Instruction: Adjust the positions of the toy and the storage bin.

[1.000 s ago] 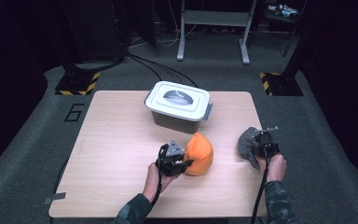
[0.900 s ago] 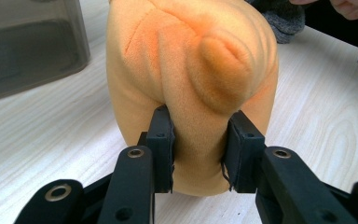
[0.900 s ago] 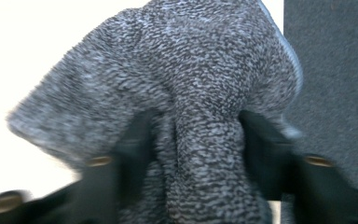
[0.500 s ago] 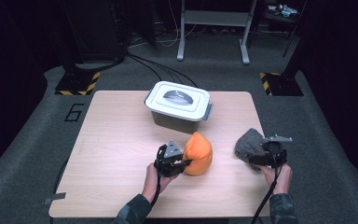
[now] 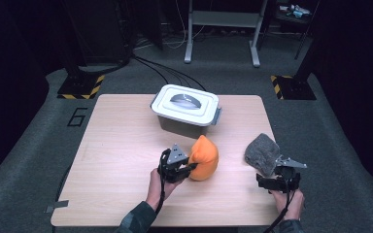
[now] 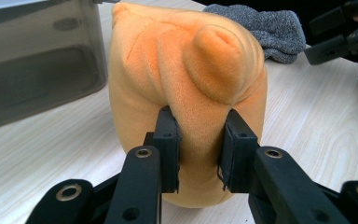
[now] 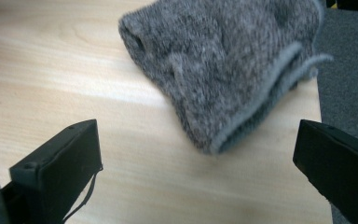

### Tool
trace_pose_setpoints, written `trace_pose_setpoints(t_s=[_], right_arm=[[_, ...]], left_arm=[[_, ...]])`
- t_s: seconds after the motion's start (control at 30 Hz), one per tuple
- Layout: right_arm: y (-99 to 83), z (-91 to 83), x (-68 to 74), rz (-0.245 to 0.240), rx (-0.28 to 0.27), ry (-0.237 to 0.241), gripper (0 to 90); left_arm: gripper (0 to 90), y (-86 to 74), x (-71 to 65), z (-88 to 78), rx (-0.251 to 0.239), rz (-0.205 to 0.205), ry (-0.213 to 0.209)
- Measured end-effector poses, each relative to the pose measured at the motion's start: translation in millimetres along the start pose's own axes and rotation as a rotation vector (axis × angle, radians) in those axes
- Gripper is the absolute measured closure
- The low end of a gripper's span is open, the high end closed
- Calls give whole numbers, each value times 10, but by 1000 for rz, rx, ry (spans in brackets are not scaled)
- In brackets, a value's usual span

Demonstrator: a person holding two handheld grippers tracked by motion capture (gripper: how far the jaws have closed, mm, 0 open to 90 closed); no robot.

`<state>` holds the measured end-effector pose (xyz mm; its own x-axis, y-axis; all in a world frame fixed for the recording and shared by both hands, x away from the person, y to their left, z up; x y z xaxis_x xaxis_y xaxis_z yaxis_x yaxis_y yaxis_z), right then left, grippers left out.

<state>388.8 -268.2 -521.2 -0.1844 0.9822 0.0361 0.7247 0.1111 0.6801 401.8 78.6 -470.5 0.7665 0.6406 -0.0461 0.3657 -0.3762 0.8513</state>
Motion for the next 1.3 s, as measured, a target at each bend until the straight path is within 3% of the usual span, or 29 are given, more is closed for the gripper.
trace_pose_setpoints(t_s=[0.27, 0.67, 0.8, 0.93, 1.3], right_arm=[[-178, 57, -65, 23, 18, -20, 0], [-285, 160, -113, -10, 44, -59, 0], [-313, 159, -126, -7, 24, -49, 0], [-360, 160, -134, -12, -34, -39, 0], [-362, 159, -132, -11, -34, -39, 0]], left_arm=[[718, 25, 63, -171, -16, -9, 19], [716, 7, 215, -426, -21, -29, 74], [716, -6, 271, -514, -20, -36, 94], [716, -23, 333, -619, -31, -45, 123], [715, -124, 560, -931, -38, -77, 202]])
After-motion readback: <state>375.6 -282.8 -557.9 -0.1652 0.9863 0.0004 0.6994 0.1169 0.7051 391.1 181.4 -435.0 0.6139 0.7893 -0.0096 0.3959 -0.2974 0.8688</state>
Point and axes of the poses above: each handheld gripper's, and its own axes: z roughly forward along the jaws, y roughly out of its top, x roughly to its left, the point moved 4 cm from there along z, roughly forward along the jaws, and after that the axes turned 1 degree about x, right-handed, at the moved point
